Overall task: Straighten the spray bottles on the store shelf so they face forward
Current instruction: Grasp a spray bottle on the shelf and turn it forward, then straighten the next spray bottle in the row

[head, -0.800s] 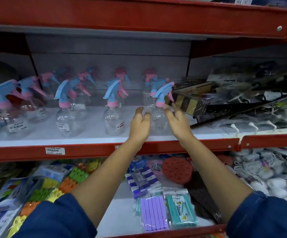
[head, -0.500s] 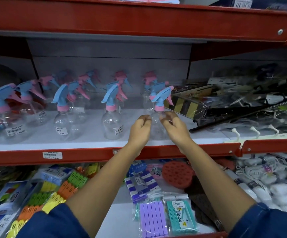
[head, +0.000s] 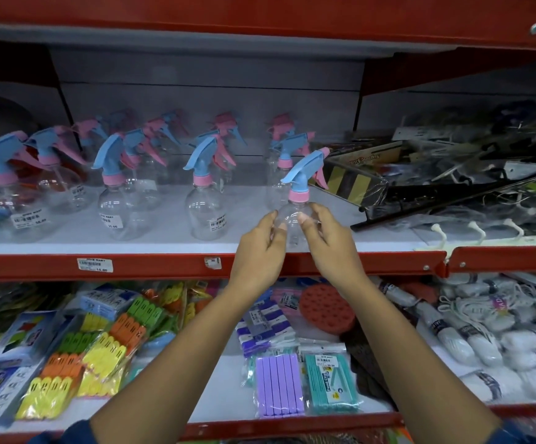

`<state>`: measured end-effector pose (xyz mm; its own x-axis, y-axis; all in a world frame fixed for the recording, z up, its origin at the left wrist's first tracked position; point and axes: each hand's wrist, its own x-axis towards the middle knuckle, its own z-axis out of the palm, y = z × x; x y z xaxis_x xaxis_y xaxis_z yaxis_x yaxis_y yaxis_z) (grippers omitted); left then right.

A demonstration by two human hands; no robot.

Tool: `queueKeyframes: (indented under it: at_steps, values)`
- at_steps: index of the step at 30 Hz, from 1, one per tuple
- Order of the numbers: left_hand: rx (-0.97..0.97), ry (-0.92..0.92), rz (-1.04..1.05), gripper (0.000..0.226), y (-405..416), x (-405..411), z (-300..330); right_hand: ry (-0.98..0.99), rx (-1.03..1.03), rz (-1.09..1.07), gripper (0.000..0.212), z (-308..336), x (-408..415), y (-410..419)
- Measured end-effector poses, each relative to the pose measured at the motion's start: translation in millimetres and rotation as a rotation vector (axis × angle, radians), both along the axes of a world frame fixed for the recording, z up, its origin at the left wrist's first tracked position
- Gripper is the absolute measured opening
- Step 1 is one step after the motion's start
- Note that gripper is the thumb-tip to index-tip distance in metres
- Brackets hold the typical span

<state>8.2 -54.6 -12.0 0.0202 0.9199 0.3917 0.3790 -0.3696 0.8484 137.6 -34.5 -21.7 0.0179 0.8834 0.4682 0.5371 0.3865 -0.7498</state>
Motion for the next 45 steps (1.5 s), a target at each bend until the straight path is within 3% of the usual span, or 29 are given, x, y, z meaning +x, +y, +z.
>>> queueKeyframes:
  at_steps: [4, 7, 11, 14, 17, 22, 27, 45]
  values:
    - [0.025, 0.041, 0.027, 0.045, -6.7, -2.7, -5.7, 0.028, 0.018, -0.094, 0.053, -1.4, -4.2, -8.2]
    - [0.09, 0.032, 0.139, 0.047, -8.7, -16.1, -13.9, 0.054, 0.285, -0.235, 0.039, -4.5, -19.6, -22.9]
    - [0.224, -0.102, 0.294, 0.038, -9.1, -46.6, -12.5, 0.077, 0.447, -0.142, 0.023, -2.8, -55.8, -30.7]
    - [0.164, -0.241, 0.365, 0.036, 1.3, -73.3, -5.9, 0.108, 0.347, 0.017, 0.024, 0.7, -88.0, -22.6]
    - [0.029, -0.342, 0.354, 0.038, 21.6, -101.0, 1.4, 0.2, 0.102, 0.098, 0.032, 8.7, -117.1, -4.7]
    - [-0.148, -0.293, 0.195, 0.046, 45.8, -134.1, 16.4, 0.272, -0.162, 0.099, 0.041, 21.5, -147.1, 30.0]
    - [-0.177, -0.185, 0.041, 0.037, 51.3, -146.0, 17.4, 0.243, -0.171, 0.039, 0.037, 22.1, -154.4, 38.7]
    - [-0.008, -0.108, 0.099, 0.036, 8.4, -162.9, 4.6, 0.06, -0.087, 0.027, 0.039, 14.8, -158.5, -6.3]
